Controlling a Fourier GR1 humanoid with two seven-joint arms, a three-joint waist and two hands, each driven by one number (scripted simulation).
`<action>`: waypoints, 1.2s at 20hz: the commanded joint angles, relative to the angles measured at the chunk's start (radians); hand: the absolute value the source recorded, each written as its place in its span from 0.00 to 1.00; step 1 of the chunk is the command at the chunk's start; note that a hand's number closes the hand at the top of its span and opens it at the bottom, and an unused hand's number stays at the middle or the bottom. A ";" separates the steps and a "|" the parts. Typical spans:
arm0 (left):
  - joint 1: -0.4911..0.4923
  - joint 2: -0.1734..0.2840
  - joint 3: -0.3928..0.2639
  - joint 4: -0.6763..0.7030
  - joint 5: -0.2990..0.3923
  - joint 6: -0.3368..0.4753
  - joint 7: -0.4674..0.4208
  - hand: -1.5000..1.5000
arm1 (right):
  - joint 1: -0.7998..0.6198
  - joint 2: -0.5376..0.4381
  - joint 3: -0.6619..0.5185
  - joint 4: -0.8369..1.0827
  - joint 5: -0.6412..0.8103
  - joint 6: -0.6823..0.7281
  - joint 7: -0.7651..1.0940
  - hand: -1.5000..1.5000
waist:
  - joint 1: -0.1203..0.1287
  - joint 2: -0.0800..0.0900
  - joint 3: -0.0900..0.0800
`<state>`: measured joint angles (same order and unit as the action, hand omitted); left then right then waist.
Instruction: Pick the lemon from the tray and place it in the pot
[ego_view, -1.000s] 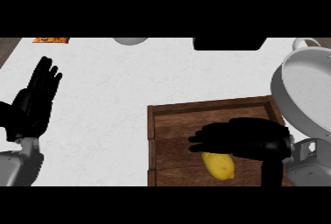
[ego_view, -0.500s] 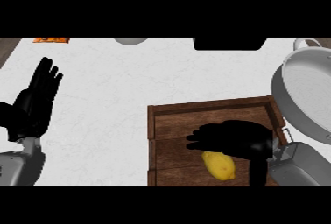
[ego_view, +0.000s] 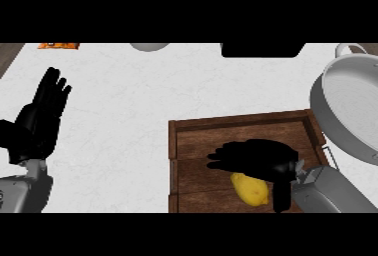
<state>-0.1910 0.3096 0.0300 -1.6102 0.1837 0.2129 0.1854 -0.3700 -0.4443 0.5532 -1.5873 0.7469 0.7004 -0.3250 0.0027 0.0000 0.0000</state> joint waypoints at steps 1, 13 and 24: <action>0.021 -0.020 0.009 -0.046 -0.020 -0.007 0.030 0.50 | 0.039 0.048 -0.008 0.021 0.056 0.012 -0.023 0.00 | 0.000 0.000 0.000; 0.060 -0.007 0.062 -0.080 -0.020 -0.060 0.025 0.50 | 0.035 -0.007 0.040 0.027 0.180 -0.106 -0.253 1.00 | 0.001 -0.002 0.000; 0.039 -0.008 0.090 -0.033 -0.018 -0.035 0.030 0.50 | 0.299 0.284 -0.208 -0.085 0.196 -0.221 0.491 1.00 | -0.052 -0.013 -0.002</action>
<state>-0.1523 0.2833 0.0939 -1.6405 0.1463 0.1911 0.2093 -0.1704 -0.2359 0.3967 -1.6079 0.9183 0.5142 -0.0455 -0.0459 -0.0205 -0.0087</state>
